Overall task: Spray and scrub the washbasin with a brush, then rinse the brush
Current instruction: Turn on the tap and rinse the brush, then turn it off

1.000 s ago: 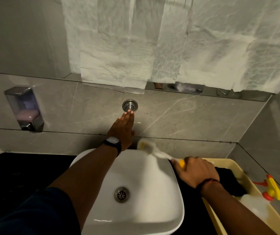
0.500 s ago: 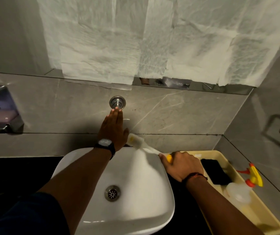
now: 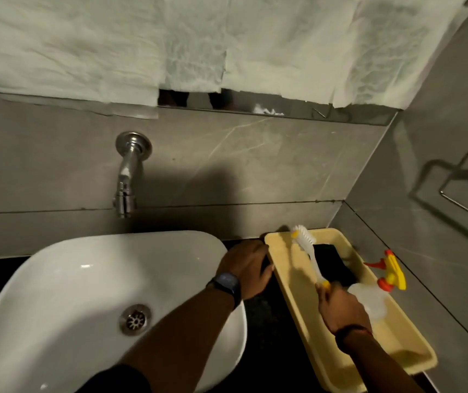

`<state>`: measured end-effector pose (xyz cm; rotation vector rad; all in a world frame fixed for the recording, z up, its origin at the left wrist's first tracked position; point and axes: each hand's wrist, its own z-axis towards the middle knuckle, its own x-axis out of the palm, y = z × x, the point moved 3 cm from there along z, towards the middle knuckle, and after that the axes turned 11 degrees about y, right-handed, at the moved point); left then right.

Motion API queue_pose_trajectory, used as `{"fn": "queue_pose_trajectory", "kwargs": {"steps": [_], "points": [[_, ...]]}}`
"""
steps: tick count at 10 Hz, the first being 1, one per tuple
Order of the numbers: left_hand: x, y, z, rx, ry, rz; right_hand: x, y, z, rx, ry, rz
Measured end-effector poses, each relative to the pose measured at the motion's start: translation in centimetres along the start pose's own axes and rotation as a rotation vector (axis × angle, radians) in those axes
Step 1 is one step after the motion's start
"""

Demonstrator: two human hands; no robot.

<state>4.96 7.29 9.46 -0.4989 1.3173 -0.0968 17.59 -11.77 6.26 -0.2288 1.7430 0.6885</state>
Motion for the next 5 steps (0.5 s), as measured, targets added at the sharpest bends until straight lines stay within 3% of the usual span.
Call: {"fn": "queue_pose_trajectory", "kwargs": {"steps": [2,5], "points": [[9.9,-2.5,4.1,-0.134,0.191,-0.012,5.3,-3.6,4.5,-0.068,0.137,-0.24],[17.5,-3.3,6.5,-0.244,0.421,0.008,10.7,-7.0,7.3,-0.036,0.382,-0.244]]}}
